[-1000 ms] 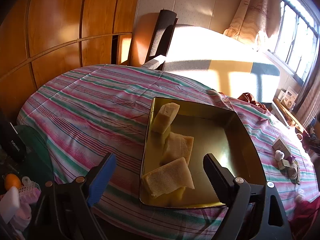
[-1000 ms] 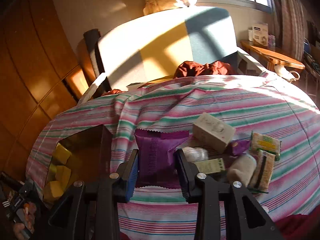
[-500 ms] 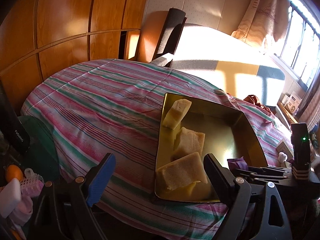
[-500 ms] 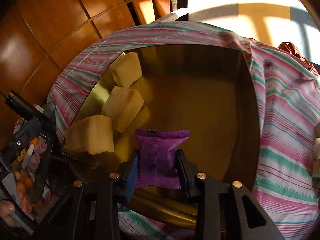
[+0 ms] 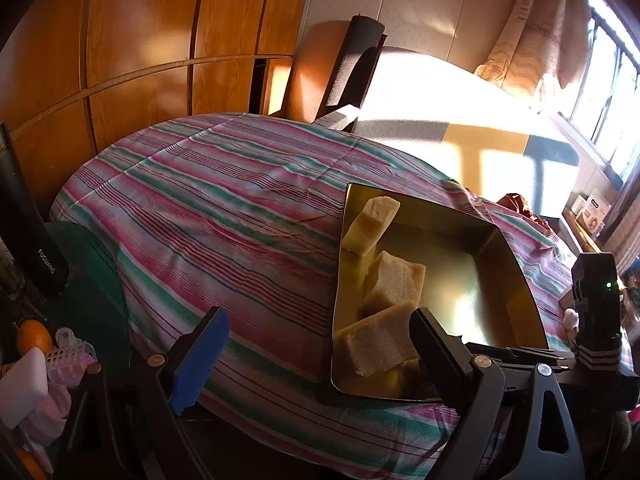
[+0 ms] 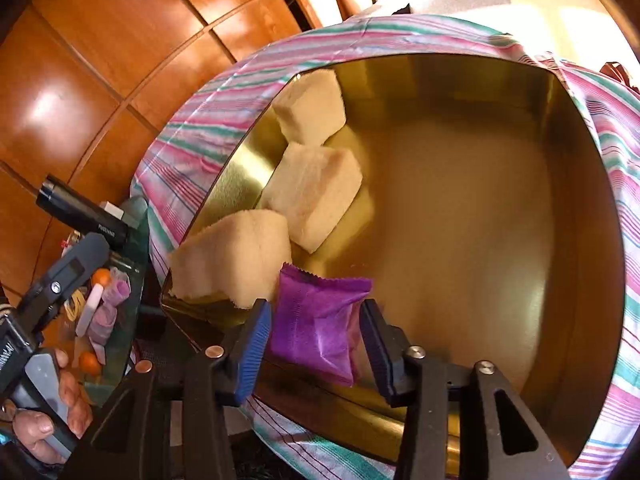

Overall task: Organize objects
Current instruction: 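Lower the purple packet into the tray with the right tool, then move both tools back toward the pile of items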

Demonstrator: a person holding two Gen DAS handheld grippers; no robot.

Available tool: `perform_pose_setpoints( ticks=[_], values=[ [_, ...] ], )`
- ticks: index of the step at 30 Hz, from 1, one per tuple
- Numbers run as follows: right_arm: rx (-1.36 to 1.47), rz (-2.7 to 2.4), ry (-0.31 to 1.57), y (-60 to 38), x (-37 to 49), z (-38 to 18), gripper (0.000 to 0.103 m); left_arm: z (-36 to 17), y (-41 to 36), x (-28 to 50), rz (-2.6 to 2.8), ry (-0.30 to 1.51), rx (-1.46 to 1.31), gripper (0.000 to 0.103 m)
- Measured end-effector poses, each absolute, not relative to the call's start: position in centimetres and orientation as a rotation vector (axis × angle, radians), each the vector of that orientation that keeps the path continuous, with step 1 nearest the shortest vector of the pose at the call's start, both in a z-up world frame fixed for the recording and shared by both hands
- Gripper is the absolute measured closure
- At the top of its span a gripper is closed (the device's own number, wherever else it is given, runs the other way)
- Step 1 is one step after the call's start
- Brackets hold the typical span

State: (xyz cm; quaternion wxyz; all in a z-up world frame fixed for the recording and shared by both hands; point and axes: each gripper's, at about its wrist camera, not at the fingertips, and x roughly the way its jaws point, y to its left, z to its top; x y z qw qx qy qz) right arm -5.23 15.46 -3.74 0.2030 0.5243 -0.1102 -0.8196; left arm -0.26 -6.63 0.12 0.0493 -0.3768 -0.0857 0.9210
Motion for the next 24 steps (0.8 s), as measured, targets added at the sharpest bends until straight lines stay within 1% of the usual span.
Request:
perform_pose_setpoints(
  ticks=[7,15,24],
  values=[
    [1.426,-2.437,-0.352,19.3,-3.5,-1.4,0.056,0.6,-4.5,-0.3,2.765,-0.22,-1.118,0.011],
    [1.406,-2.604,-0.525,27.2,-0.6,0.0,0.056,1.0,-0.5,-0.4,2.684,-0.137,-1.103,0.011],
    [1.462,-2.769,-0.697,36.5,3.7,0.4,0.055,2.3,5.4,-0.1,2.559,-0.009,-1.035,0.011]
  ],
)
